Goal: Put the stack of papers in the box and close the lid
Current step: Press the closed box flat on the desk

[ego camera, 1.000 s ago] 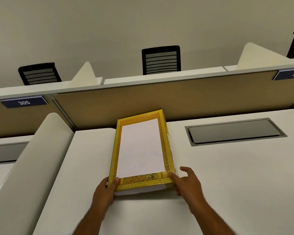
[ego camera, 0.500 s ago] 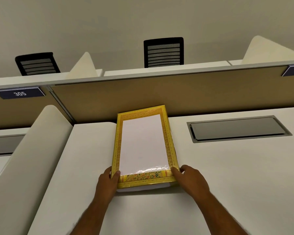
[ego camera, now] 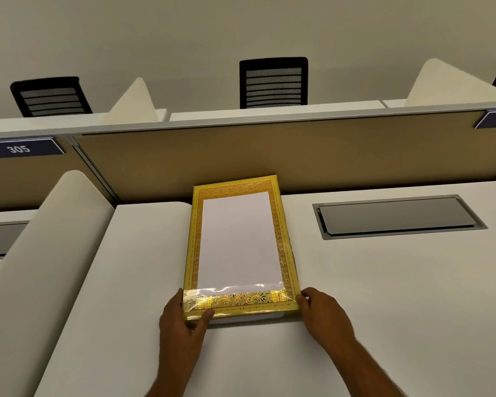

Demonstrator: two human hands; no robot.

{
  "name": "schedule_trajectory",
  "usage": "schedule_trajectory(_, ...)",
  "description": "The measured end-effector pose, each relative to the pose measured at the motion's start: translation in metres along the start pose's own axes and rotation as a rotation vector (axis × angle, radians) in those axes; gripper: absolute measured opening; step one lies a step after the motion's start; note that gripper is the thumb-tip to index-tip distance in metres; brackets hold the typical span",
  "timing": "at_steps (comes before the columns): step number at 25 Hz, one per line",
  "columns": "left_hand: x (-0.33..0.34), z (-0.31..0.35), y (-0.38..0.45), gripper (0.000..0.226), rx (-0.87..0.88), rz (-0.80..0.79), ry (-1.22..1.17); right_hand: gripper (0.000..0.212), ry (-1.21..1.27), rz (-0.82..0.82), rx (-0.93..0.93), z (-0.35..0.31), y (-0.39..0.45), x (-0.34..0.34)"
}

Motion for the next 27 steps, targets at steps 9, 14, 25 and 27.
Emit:
schedule_trajectory(9,0.002,0.054,0.111,0.096,0.205,-0.087,0.334,0.070,-0.015,0.134,-0.284,-0.085,0.064,-0.015)
schedule_trajectory(14,0.028,0.073,0.139,0.097,0.371,-0.140,0.532,0.066,-0.217,0.049,-0.339,-0.094,0.103,0.010)
schedule_trajectory(25,0.038,0.069,0.139,0.098,0.347,-0.158,0.552,0.081,-0.134,-0.003,-0.244,-0.083,0.116,0.036)
schedule_trajectory(27,0.039,0.068,0.133,0.100,0.334,-0.171,0.544,0.081,-0.115,-0.021,-0.242,-0.081,0.114,0.035)
Point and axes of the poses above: each hand's wrist, its own y-axis towards the middle knuckle, its own x-axis out of the palm, z = x × y, the point moved 8 cm from there along y, towards the middle knuckle, and after that the axes turned 14 degrees about y, right-handed, at the moved point
